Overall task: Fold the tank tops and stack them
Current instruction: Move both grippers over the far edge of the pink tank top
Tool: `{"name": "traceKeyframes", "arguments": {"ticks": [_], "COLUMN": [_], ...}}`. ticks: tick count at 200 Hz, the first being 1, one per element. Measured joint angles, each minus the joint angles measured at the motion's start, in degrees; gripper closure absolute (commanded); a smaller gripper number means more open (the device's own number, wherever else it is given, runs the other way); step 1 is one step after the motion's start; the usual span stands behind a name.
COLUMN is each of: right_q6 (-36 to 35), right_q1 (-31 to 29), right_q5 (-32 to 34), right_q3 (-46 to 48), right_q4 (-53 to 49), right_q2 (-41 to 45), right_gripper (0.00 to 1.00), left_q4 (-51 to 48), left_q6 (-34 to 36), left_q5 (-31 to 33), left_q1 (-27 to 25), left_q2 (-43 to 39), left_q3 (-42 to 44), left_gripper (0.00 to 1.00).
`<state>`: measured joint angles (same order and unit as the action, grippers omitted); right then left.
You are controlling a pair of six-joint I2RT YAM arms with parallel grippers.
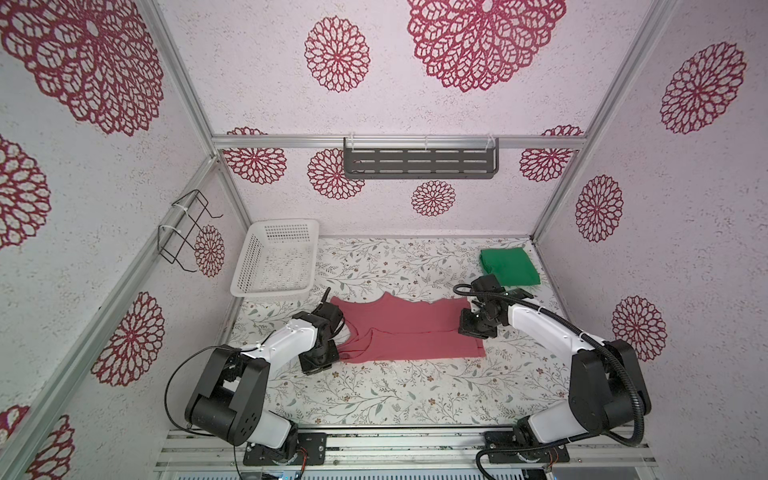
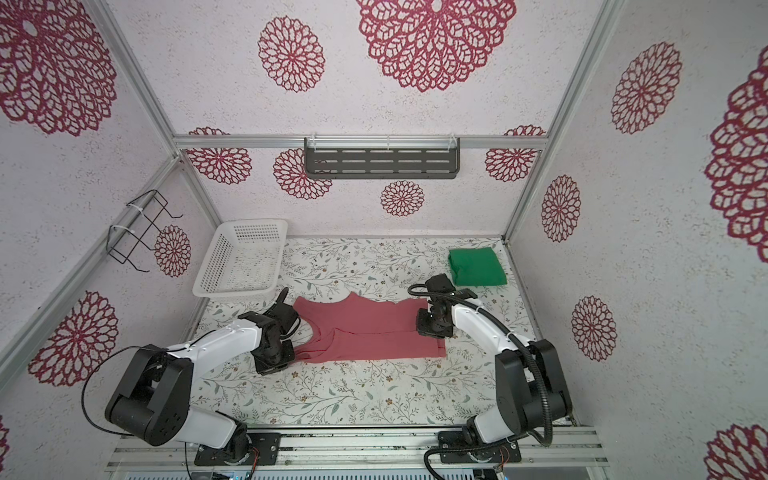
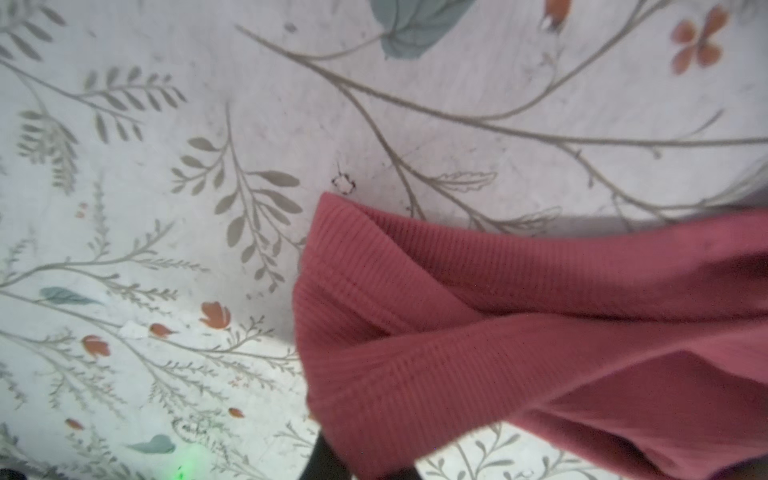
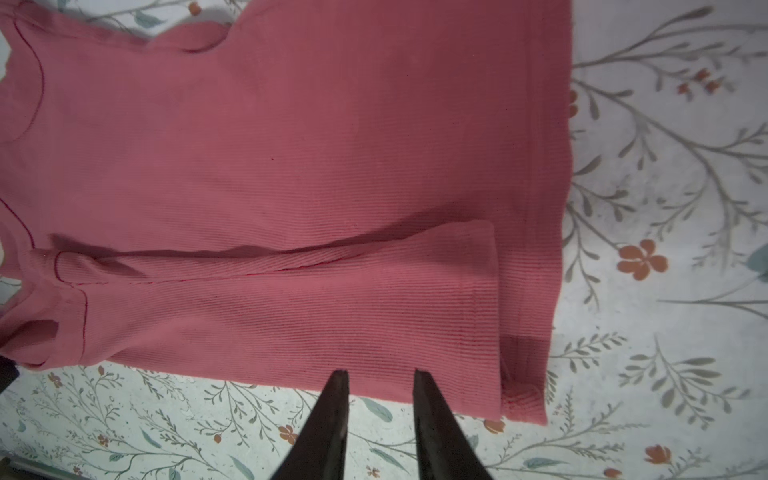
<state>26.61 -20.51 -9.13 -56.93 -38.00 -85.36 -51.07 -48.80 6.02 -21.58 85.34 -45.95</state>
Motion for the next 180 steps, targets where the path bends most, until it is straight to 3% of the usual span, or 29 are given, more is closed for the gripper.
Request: {"name": "traceKeyframes", "arguments": {"ticks": [71, 117, 154, 180], "right_q6": [0.5, 0.5, 0.4, 0.1], "right_q1": [-0.6, -0.6, -0.6, -0.4], "right_q5": [-0.6, -1.2, -1.2, -0.7], "right_q3": [0.3, 0.5, 0.6, 0.6], "right_q4": [2.1, 3.7, 4.2, 4.3], "right_q2": [0.0, -0.1, -0.3, -0.5], "right_gripper": [0.70, 0.70, 0.70, 0.70], "left_q4": [-7.0, -9.7, -9.8, -10.7], "left_q6": [4.5, 10.1, 14.4, 16.2], "left_q5": [2.7, 2.2, 2.2, 2.5], "left_q1": [1.7, 5.5, 9.5, 10.6], "left_q2": [1.5, 9.8, 18.4, 20.3], "left_q3": [-9.1, -17.9, -25.1, -27.6], "left_gripper": [1.00, 1.00, 0.89, 0.66]}}
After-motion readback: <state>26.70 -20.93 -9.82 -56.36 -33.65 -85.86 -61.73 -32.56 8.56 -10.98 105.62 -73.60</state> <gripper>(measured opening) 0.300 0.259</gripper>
